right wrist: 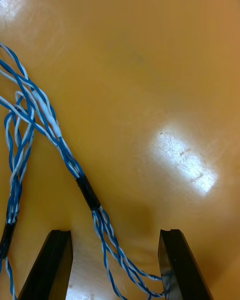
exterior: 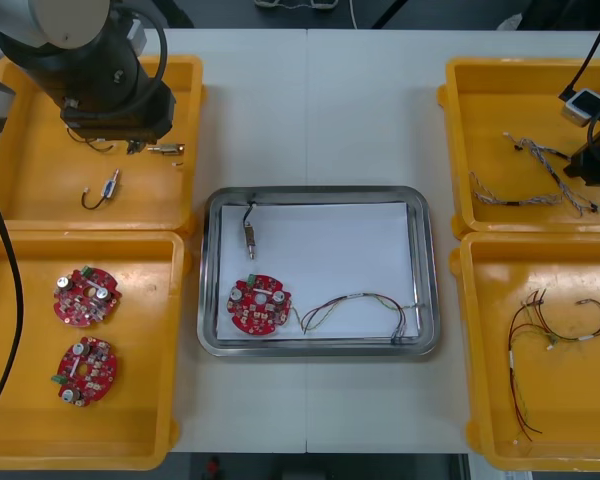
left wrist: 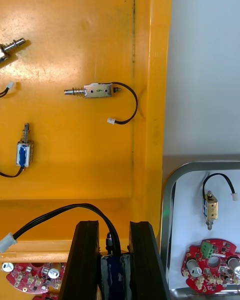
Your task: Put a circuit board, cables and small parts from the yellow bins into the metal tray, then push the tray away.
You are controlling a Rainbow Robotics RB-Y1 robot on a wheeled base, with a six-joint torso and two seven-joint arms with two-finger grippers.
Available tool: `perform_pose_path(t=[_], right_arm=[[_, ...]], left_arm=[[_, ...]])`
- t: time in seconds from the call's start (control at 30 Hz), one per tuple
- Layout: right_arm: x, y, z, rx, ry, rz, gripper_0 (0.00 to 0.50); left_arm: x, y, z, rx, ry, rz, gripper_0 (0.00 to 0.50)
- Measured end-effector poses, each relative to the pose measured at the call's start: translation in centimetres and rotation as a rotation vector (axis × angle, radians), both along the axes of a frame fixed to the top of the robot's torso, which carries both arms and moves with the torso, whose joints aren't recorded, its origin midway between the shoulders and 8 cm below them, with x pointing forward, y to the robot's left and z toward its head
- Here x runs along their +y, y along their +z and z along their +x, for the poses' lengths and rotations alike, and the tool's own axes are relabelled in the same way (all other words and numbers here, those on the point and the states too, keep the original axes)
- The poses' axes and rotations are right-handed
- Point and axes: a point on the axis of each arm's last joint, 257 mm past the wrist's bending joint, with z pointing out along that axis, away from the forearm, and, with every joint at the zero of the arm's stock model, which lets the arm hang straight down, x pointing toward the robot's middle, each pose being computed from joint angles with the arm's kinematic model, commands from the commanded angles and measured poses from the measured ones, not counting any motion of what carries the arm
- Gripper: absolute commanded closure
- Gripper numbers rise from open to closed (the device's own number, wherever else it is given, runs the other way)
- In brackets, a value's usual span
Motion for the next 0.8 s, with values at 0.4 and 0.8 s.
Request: perform_pose_path(t=[0.4, 0.8], right_arm=[[0.05, -0.11, 0.33, -0.021, -0.004, 0.003, 0.0], [-0.09, -0.25, 0.7, -0.047, -0.01, -0.001, 0.5]], left_arm=[[0.12, 0.31, 0.08, -0.006, 0.005, -0.01, 0.499], [0.11, 0.33, 0.08, -0.007, 0.005, -0.01, 0.498]])
